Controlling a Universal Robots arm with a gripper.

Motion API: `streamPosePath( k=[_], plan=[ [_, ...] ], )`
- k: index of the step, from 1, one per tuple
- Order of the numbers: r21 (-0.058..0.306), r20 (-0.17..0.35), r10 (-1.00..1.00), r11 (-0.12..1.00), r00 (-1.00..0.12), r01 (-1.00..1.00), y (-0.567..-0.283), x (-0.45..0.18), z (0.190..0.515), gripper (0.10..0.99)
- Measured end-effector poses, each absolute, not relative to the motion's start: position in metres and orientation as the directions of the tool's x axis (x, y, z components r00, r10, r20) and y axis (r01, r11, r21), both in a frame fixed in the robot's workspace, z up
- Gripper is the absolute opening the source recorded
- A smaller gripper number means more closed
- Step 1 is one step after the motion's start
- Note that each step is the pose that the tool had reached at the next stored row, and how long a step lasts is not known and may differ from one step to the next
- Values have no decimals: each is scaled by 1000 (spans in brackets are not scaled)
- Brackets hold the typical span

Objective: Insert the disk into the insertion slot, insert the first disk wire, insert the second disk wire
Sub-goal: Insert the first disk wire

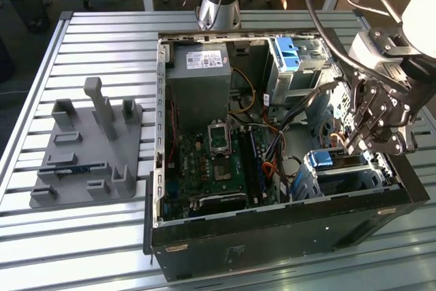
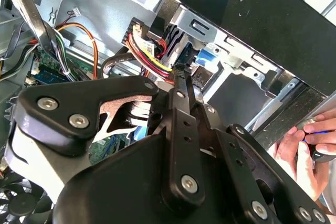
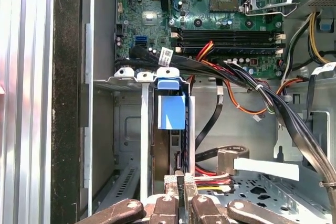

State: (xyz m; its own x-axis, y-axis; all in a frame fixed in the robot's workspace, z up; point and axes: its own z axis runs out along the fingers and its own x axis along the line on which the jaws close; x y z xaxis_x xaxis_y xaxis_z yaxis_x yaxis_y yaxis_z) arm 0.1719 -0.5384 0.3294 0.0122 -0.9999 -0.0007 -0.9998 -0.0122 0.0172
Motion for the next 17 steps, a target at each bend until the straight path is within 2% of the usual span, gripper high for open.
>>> streamPosePath(
  k=[3, 5, 7, 8, 17],
  plan=[
    [17, -1, -1000, -14, 14, -1000, -539, 172, 329, 176],
    [17, -1, -1000, -15, 15, -1000, -539, 172, 334, 294],
    [17, -1, -1000, -15, 15, -1000, -539, 172, 342, 294],
    [17, -1, -1000, -15, 15, -1000, -539, 172, 347, 357],
    [17, -1, -1000, -15, 15, -1000, -536, 172, 387, 357]
  ],
)
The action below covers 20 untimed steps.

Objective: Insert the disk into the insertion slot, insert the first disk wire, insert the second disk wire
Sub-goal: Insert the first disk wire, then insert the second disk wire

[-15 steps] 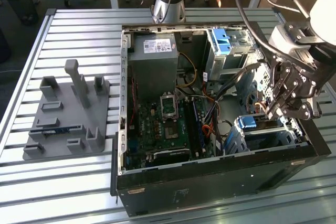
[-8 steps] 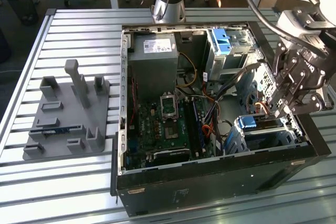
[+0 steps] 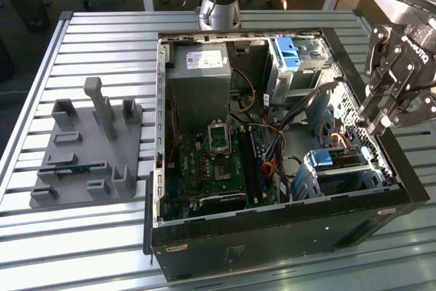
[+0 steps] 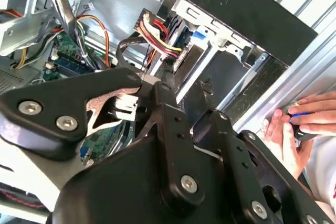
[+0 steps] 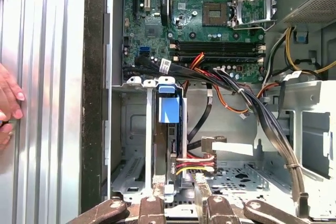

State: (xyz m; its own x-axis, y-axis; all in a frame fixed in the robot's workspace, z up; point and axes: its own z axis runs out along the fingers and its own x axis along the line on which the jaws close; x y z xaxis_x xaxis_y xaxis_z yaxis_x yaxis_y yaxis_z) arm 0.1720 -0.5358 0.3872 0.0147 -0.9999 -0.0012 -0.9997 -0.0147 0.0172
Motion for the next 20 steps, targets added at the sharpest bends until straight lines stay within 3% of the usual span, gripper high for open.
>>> streamPosePath(
  k=[2, 5, 20],
  plan=[
    [17, -2, -1000, -15, 15, -1000, -536, 172, 388, 341],
    [17, -1, -1000, -15, 15, -1000, -536, 172, 388, 212],
    [17, -1, -1000, -15, 15, -1000, -536, 172, 388, 212]
  ],
)
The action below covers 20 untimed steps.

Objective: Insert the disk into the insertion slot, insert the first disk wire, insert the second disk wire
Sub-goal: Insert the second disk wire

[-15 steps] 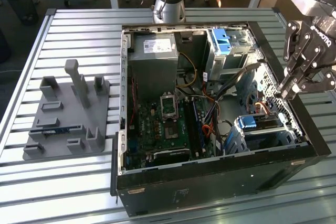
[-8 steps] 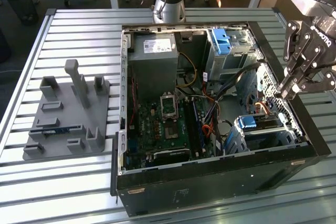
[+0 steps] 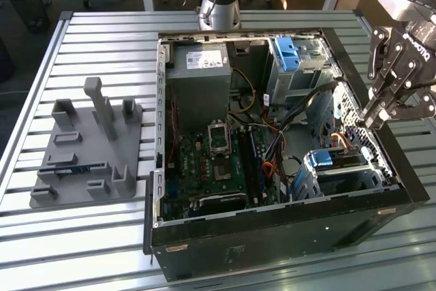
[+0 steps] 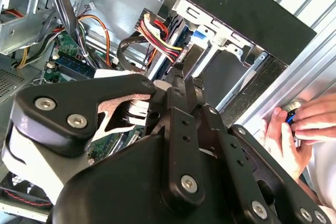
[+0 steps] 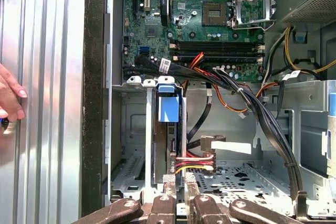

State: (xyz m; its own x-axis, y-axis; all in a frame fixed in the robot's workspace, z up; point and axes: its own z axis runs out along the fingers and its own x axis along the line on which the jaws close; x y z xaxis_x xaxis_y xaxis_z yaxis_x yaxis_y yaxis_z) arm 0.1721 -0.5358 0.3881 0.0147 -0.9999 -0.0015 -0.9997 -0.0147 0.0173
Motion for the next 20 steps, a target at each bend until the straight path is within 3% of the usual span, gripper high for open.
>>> streamPosePath(
  k=[6, 7, 9, 10, 11, 12, 14, 15, 20],
  plan=[
    [18, 1, -1000, -14, 14, -1000, -529, 172, 387, 227],
    [18, 2, -1000, -14, 14, -1000, -525, 172, 387, 282],
    [18, 2, -1000, -14, 14, -1000, -517, 172, 387, 282],
    [18, 2, -1000, -14, 14, -1000, -512, 172, 387, 341],
    [18, 3, -1000, -14, 14, -1000, -508, 172, 387, 341],
    [18, 3, -1000, -14, 14, -1000, -503, 172, 386, 486],
    [18, 9, -1000, -14, 14, -1000, -495, 172, 385, 486],
    [18, 15, -1000, -13, 14, -1000, -492, 172, 384, 549],
    [19, 80, -997, -12, 14, -1000, -478, 172, 381, 549]
  ],
)
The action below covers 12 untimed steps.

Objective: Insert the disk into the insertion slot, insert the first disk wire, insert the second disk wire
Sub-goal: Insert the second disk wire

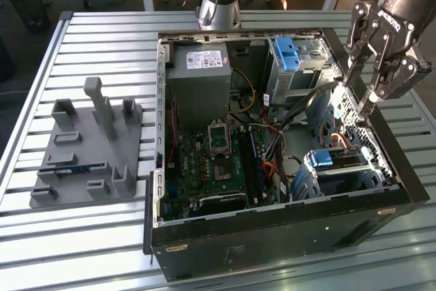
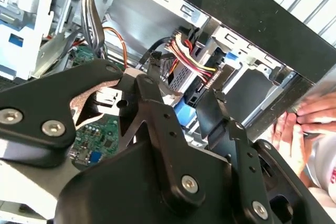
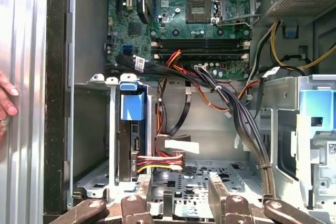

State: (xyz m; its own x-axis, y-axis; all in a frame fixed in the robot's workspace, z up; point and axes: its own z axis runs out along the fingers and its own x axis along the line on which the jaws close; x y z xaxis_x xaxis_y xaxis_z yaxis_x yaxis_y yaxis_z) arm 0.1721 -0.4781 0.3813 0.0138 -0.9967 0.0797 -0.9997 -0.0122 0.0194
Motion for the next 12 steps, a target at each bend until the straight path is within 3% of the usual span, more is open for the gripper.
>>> streamPosePath(
  k=[3, 6, 12],
  plan=[
    [20, 115, -993, -12, 14, -1000, -470, 172, 380, 533],
    [20, 138, -990, -11, 14, -1000, -463, 171, 377, 400],
    [21, 187, -982, -10, 14, -1000, -453, 166, 372, 400]
  ],
)
